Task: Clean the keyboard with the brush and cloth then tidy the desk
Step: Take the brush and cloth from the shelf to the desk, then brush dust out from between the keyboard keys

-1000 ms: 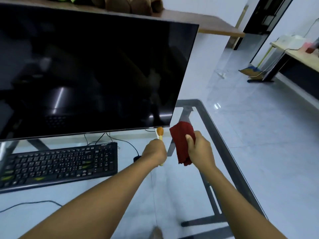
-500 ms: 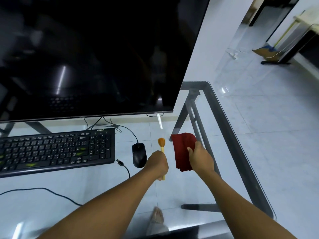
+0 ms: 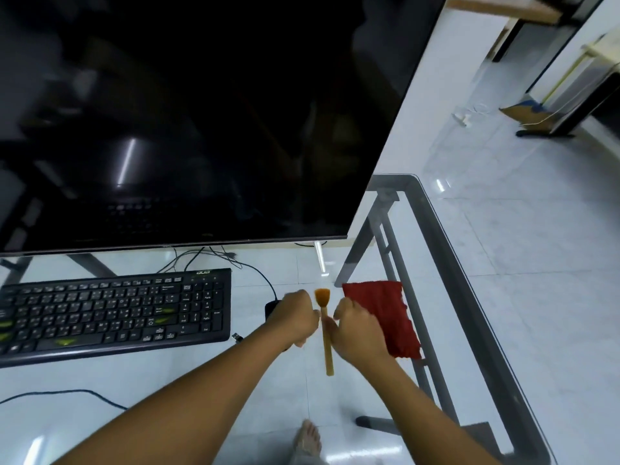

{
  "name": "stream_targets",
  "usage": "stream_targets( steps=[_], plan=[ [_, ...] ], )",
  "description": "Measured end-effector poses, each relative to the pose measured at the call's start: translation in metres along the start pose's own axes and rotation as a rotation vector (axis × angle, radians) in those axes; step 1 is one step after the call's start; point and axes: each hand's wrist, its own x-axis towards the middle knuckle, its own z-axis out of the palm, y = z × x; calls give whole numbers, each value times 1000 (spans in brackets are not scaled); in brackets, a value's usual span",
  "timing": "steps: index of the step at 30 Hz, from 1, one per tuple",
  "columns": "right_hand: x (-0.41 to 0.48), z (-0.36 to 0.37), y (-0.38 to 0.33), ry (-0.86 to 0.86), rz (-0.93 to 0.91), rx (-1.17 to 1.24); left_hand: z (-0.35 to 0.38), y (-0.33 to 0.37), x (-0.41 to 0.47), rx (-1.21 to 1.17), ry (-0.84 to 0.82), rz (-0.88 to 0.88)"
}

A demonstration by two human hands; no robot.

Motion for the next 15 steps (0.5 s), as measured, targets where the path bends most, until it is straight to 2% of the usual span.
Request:
stream_targets(
  steps=[4,10,15],
  plan=[
    [1,16,-20,-210,154,-23,-37,-27,10,-93,78,70],
    [7,1,-47,-202,72,6,-68,-82,3,-228,169,84],
    [11,-31,-124,-147,-36,153,-101,-145,-15,-122,310,177]
  ],
)
